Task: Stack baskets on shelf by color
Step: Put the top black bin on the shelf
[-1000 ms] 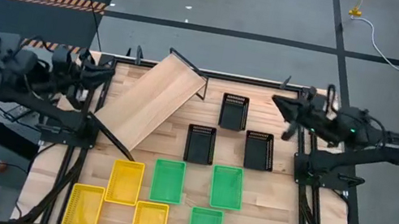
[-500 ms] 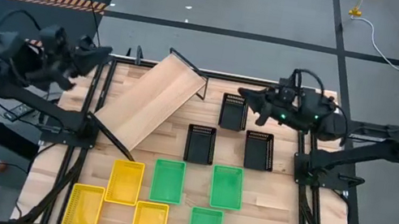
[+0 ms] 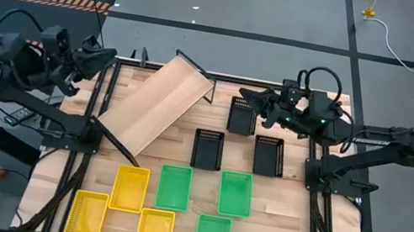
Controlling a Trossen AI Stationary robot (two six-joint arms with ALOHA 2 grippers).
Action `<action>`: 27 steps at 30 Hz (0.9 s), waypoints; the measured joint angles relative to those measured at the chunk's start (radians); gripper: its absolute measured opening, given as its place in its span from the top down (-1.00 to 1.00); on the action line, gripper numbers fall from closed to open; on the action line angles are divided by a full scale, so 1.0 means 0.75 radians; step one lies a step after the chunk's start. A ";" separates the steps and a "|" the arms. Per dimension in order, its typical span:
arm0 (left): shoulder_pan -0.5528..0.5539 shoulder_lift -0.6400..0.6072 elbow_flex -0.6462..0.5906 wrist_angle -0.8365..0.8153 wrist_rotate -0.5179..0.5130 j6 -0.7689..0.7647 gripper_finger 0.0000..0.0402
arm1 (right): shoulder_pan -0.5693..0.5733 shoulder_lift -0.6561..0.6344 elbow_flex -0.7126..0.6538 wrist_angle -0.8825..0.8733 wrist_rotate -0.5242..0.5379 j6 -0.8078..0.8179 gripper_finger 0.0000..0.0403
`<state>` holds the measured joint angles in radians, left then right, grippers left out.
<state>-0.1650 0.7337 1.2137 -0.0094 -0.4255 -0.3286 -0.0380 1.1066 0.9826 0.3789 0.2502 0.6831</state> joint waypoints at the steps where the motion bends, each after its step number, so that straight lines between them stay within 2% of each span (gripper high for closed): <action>1: -0.001 0.000 0.000 -0.002 0.001 0.000 0.86 | -0.018 0.011 0.000 0.025 0.002 -0.019 0.91; 3: 0.000 0.010 0.000 -0.002 -0.019 0.001 0.86 | -0.053 0.029 0.000 0.024 -0.019 -0.049 0.91; 7: 0.001 0.067 0.001 -0.015 -0.169 0.001 0.82 | -0.107 0.082 0.004 -0.084 -0.063 0.005 0.88; 10: 0.001 0.147 0.001 -0.104 -0.175 -0.035 0.72 | -0.134 0.121 0.097 -0.432 -0.071 0.023 0.80; 16: 0.001 0.272 -0.003 -0.318 -0.207 -0.222 0.42 | -0.208 0.250 0.377 -1.345 -0.083 0.005 0.55; 19: 0.001 0.288 -0.001 -0.436 -0.216 -0.266 0.26 | -0.259 0.302 0.460 -1.643 -0.081 0.042 0.41; 24: 0.019 0.298 -0.001 -0.638 -0.223 -0.324 0.05 | -0.343 0.368 0.465 -1.860 -0.106 0.152 0.18; 27: 0.042 0.296 -0.001 -0.731 -0.227 -0.357 -0.01 | -0.362 0.432 0.465 -1.845 -0.180 0.043 0.07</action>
<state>-0.1331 0.9554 1.2133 -0.5579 -0.5957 -0.5964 -0.3098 1.4309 1.3315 -1.0050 0.1154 0.7157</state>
